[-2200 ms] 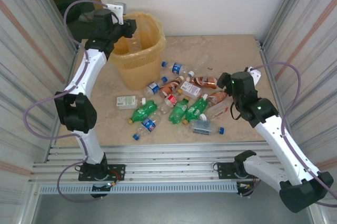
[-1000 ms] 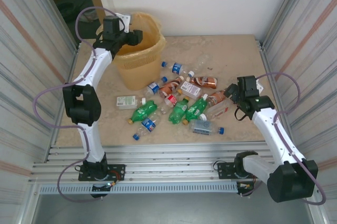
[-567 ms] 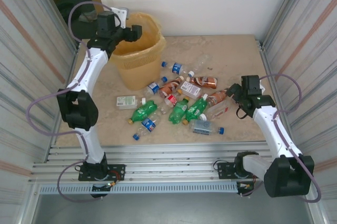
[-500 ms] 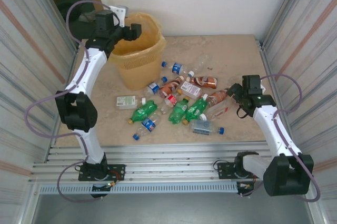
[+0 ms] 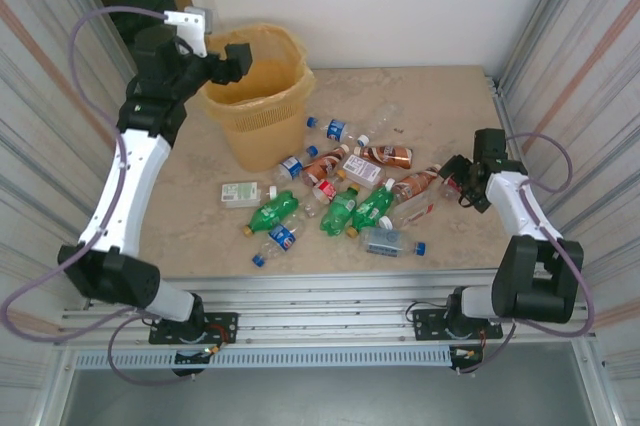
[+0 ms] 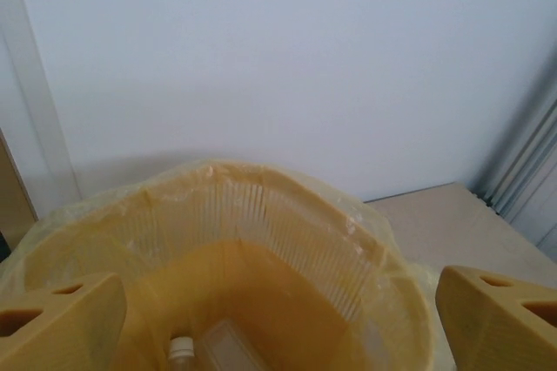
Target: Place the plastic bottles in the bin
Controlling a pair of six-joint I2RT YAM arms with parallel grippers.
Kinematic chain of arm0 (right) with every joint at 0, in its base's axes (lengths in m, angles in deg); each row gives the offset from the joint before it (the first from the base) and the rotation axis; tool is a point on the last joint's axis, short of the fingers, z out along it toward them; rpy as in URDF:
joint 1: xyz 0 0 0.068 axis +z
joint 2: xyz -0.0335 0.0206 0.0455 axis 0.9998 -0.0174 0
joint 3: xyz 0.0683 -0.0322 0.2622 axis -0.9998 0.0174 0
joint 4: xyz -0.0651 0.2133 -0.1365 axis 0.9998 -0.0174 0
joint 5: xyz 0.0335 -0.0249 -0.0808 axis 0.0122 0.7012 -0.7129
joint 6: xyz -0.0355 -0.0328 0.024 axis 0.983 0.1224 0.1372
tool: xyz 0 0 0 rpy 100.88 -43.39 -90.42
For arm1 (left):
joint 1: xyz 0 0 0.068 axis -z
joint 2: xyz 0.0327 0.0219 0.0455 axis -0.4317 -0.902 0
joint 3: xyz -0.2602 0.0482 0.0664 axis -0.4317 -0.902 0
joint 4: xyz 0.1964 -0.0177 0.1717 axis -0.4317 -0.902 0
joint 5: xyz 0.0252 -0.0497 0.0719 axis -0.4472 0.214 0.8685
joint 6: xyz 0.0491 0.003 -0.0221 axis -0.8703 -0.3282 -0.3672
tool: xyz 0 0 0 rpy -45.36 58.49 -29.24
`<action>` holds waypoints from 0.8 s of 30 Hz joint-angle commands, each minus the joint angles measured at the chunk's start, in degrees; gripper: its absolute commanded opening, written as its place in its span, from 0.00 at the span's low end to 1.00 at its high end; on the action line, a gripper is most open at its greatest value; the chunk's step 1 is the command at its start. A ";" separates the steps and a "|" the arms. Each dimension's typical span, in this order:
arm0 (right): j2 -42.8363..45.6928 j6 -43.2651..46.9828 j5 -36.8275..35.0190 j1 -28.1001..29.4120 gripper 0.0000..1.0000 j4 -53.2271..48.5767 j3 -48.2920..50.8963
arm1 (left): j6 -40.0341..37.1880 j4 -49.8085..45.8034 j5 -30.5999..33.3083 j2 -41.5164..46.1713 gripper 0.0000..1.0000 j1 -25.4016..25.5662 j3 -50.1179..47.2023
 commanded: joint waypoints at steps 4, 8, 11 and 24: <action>-6.65 4.75 4.36 -2.32 0.88 0.29 -5.12 | 4.00 3.61 -0.14 12.11 0.94 -0.24 -13.13; -10.18 5.41 6.76 -2.90 0.85 0.90 -7.06 | 6.75 4.92 0.67 18.15 0.95 -0.16 -20.32; -12.18 5.39 7.74 -2.99 0.84 1.36 -7.83 | 8.70 5.54 1.00 21.42 0.96 -0.15 -24.64; -18.54 5.00 8.30 -4.21 0.78 2.51 -7.69 | 12.34 4.17 2.17 27.06 0.99 -0.16 -32.69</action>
